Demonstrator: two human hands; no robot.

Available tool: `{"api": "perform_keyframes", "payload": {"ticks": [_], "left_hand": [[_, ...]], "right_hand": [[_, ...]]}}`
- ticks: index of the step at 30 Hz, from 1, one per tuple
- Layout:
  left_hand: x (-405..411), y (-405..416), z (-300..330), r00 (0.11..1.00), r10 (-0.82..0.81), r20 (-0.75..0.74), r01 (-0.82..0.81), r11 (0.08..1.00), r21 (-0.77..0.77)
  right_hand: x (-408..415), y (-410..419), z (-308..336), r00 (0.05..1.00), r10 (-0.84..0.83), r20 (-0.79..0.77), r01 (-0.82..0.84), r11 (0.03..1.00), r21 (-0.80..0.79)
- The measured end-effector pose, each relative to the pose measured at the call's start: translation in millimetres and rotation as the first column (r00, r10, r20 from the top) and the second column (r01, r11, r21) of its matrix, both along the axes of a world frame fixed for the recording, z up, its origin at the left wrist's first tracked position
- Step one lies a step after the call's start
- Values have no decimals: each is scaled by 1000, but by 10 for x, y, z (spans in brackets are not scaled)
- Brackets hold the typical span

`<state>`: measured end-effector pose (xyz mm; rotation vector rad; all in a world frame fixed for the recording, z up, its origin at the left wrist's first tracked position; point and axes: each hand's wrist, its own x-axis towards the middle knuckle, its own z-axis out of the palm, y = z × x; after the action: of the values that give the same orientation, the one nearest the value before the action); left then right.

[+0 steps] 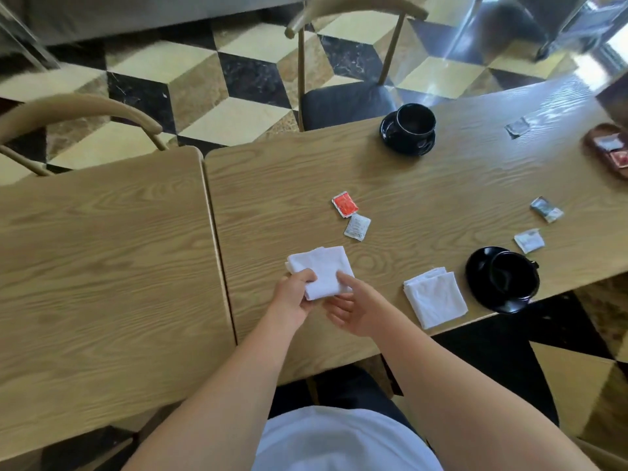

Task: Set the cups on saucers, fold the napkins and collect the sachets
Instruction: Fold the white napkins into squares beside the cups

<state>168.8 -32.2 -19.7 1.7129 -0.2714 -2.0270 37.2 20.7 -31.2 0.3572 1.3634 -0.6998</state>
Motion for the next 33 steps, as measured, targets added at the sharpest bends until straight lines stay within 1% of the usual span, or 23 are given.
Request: {"api": "perform_keyframes", "payload": {"ticks": [2,4,5,7,12,15,18,20,22,24,28,31,33], "left_hand": [[-55,-13,103,999,-33,-16,32,997,-64],[-140,-46,180,998,-43,-51,38,994,-102],[-194,-74,224,996,-49,-71,40,992,-116],[-334,-156,294,992,-79,-100,65,988,-139],[-787,-392,352,974,-213,-75,197,965,-174],[-1249,-614,415,951,-302,-69,280,934,-223],[-1845,-885,497,932,-361,2,350,903,-248],[-2271,-1111,530,918,-393,57,394,883,-255],[-2704,-1367,521,905,-413,101,425,868,-258],[-3137,-1641,454,906,-401,133,422,870,-254],[-3944,-2028,197,948,-298,112,315,926,-208],[-4365,-2229,-40,961,-244,130,264,950,-164],[-4579,-2368,-178,962,-222,157,248,954,-172]], "right_hand": [[-9,30,128,987,-162,17,163,983,-81],[-54,17,258,950,-313,-1,310,939,-150],[-103,7,320,931,-366,-20,356,917,-179],[-247,-9,439,910,-410,-65,384,891,-241],[-821,-12,561,904,-397,-162,319,875,-365],[-1312,-168,564,869,-466,-166,375,839,-394],[-1892,-408,519,835,-523,-172,422,809,-409],[-2319,-609,463,837,-512,-191,399,812,-426],[-2769,-859,402,847,-478,-231,343,824,-450],[-3192,-1151,342,849,-445,-284,282,837,-468],[-3855,-1639,143,831,-446,-331,265,842,-470],[-4247,-1897,-54,844,-373,-385,185,877,-443],[-4471,-2046,-217,845,-323,-427,137,902,-410]]}}
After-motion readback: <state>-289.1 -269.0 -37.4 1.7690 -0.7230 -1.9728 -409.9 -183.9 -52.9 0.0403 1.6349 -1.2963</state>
